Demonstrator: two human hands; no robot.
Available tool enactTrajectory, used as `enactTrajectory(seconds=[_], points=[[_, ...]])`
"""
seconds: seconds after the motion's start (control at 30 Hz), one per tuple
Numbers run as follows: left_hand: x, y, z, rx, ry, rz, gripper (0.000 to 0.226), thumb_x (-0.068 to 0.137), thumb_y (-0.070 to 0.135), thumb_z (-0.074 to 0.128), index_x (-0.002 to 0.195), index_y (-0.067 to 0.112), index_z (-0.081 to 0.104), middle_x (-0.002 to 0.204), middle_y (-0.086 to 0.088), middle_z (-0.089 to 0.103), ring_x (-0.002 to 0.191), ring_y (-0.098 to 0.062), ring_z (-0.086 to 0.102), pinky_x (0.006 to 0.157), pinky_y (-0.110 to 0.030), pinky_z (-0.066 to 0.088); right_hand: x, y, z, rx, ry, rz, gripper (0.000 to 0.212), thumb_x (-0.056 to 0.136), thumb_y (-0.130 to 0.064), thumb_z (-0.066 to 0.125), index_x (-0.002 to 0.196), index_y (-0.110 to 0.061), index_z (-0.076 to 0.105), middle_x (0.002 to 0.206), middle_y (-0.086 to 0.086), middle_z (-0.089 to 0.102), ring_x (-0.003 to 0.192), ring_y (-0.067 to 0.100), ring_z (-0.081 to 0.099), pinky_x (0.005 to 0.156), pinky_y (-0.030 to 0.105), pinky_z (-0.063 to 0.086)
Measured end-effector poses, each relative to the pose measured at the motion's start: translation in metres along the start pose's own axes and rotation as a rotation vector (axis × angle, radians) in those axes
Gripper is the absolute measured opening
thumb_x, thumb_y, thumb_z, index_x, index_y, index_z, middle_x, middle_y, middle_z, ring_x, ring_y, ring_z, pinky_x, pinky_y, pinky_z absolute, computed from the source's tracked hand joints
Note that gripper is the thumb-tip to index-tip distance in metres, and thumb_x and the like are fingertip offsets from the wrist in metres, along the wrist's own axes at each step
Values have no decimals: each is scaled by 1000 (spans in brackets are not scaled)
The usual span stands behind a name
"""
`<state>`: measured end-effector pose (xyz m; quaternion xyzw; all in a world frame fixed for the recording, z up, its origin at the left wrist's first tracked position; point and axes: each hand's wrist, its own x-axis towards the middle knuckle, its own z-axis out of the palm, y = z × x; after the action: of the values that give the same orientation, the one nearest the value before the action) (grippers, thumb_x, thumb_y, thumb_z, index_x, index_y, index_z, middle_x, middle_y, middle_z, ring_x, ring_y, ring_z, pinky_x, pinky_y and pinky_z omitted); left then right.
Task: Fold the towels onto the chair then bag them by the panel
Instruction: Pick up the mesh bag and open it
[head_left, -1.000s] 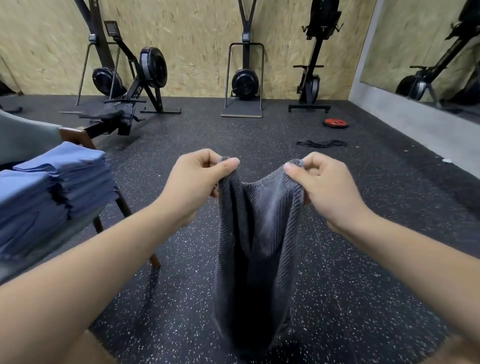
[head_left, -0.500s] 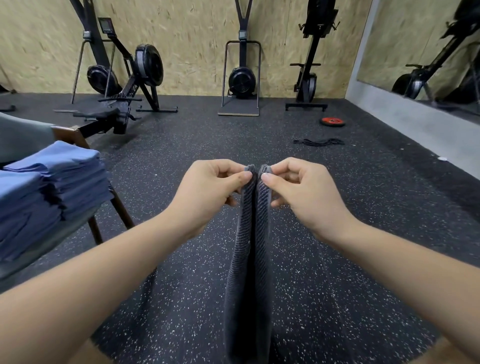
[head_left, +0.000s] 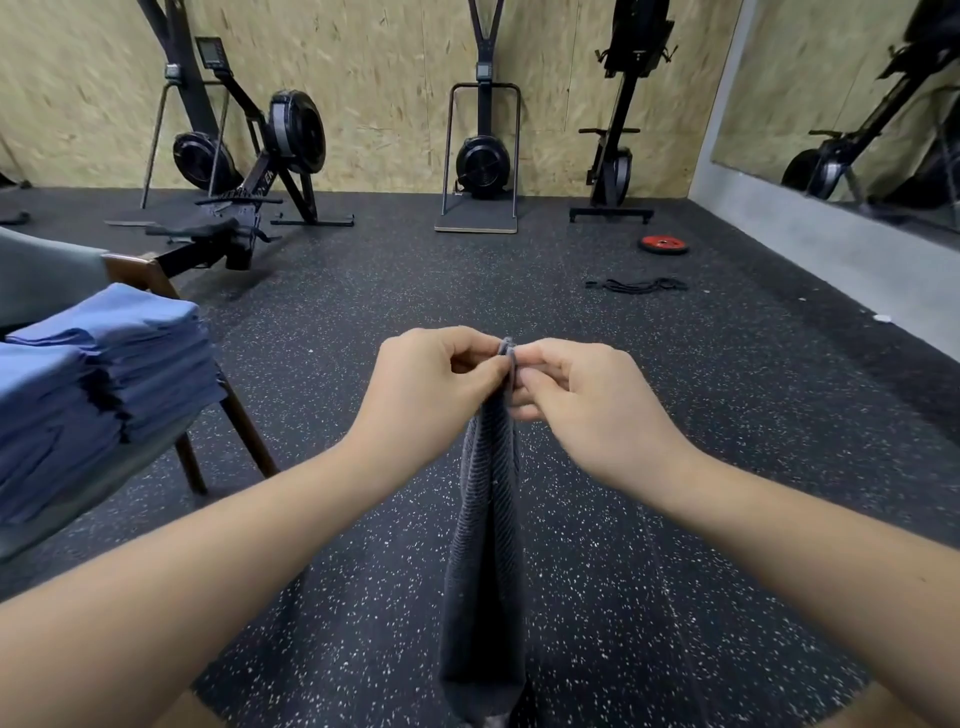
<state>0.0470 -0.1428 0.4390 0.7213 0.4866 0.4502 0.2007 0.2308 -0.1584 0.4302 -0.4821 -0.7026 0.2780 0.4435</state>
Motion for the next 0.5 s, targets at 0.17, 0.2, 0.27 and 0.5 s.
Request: enactTrajectory(seconds=[0.17, 0.2, 0.27, 0.5], points=[[0, -1, 0, 24, 31, 37, 8, 87, 23, 84, 89, 29, 79, 77, 17, 76, 72, 2, 70, 69, -10, 50, -2, -1, 2, 26, -27, -11, 32, 110, -1, 48, 124, -10, 75, 105, 6, 79, 94, 13, 80, 82, 34, 67], [1, -2, -1, 30, 44, 39, 9, 88, 20, 81, 87, 29, 78, 77, 17, 76, 71, 2, 69, 68, -9, 47, -3, -3, 2, 29, -37, -16, 31, 110, -1, 49, 125, -10, 74, 106, 4, 78, 95, 12, 79, 80, 33, 67], [4, -3, -2, 31, 46, 37, 12, 89, 19, 77, 87, 30, 78, 76, 17, 75, 69, 2, 67, 66, -10, 45, -3, -3, -1, -9, -27, -49, 24, 106, -2, 58, 121, -13, 73, 103, 0, 77, 91, 10, 78, 79, 29, 65], [13, -8, -13, -94, -65, 30, 11, 102, 21, 69, 95, 27, 76, 72, 17, 63, 63, -1, 48, 61, -18, 37, 20, 19, -30, -317, -46, -71, 61, 82, -40, 90, 131, -38, 54, 126, -16, 58, 118, 1, 57, 101, 25, 42]])
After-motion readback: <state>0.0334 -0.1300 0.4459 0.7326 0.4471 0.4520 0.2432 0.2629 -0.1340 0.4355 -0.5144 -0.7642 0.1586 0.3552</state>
